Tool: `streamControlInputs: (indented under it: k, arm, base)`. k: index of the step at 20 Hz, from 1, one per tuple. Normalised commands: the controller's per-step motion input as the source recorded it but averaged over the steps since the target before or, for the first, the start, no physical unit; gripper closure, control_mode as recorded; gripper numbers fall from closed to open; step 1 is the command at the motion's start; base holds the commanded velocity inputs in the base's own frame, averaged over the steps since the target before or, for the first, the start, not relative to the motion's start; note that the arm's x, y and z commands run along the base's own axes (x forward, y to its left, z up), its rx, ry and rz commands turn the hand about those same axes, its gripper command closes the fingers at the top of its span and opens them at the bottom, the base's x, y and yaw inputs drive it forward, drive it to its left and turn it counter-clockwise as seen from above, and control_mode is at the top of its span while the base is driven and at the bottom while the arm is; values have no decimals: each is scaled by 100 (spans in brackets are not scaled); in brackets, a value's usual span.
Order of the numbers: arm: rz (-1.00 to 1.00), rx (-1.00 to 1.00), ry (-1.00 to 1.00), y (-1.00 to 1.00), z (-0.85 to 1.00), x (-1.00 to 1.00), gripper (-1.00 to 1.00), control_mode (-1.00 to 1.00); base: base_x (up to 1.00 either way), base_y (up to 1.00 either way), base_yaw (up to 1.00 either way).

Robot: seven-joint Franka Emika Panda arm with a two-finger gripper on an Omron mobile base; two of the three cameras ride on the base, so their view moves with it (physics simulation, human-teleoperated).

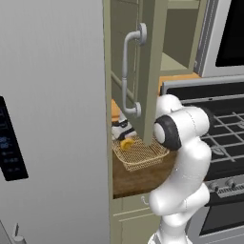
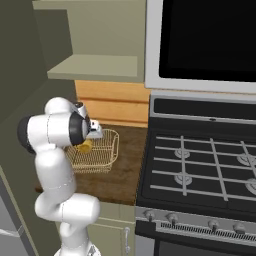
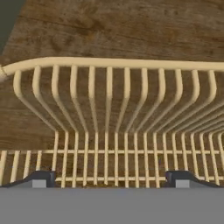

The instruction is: Open the cabinet, pick up the bread from the cabinet and place it in the basket. Then move the basket to the dining counter.

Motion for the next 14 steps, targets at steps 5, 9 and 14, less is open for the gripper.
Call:
streamControlInputs:
  k: [5, 9, 14]
  arm:
    - [0, 9, -1, -54, 13, -81, -100, -100]
    - [0, 5, -3, -48, 41, -38, -100, -100]
    - [0, 4, -3, -21, 47, -71, -100, -100]
  base:
    - [0, 0, 0]
    - [0, 0, 0]
    - [0, 0, 0]
